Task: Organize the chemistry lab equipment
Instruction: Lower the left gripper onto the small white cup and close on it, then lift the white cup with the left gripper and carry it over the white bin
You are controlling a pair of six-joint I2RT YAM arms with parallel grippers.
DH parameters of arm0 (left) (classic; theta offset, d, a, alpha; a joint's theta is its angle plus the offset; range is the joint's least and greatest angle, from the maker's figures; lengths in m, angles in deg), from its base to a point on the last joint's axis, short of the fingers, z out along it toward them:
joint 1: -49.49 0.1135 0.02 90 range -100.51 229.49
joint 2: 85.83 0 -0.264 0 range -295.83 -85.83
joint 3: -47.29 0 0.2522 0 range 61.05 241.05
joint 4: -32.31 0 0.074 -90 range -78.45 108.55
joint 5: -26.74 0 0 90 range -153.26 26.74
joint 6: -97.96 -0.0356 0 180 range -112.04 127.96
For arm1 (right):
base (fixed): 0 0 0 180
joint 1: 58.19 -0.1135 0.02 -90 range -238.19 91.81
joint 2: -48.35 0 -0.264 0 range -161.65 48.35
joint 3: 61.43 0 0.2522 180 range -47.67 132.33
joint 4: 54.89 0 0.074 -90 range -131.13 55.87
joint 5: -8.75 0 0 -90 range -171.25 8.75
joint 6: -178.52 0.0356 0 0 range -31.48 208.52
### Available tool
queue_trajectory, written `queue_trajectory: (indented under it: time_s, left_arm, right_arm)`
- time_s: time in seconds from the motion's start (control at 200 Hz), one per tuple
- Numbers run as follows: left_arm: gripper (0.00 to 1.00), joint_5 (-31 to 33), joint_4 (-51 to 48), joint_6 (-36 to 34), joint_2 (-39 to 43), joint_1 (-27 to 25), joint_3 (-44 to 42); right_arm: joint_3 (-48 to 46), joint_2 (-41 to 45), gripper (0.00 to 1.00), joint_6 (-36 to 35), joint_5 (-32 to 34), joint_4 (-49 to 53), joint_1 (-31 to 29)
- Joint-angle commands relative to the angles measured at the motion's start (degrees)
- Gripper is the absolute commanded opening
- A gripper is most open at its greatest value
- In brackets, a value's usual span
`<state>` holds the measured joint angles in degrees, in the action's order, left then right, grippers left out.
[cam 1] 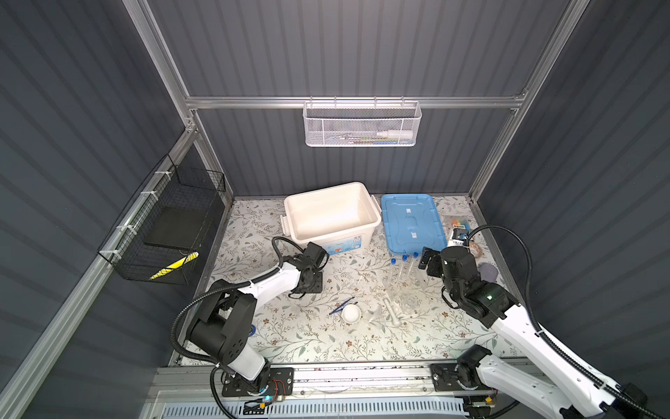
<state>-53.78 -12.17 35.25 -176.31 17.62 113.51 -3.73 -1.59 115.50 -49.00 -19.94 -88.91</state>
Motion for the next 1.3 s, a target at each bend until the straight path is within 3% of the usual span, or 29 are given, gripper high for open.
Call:
queue_trajectory:
  time_s: [0.0,0.735,1.296]
  left_arm:
    - [0.46,0.7,-0.6,-1.6,-0.8,0.2,1.6]
    - [0.36,-0.1,-3.4,-4.1,3.5,0.2,5.4]
    - [0.33,-1.3,-11.1,-4.1,13.8,-0.6,11.1]
  right_arm:
    - [0.2,0.9,0.99,0.2,0.1,0.8,0.1]
    - [0.7,0.3,0.99,0.1,0.0,0.4,0.2]
    - [4.8,-2.1,0.99,-2.8,-3.9,-2.0,2.9]
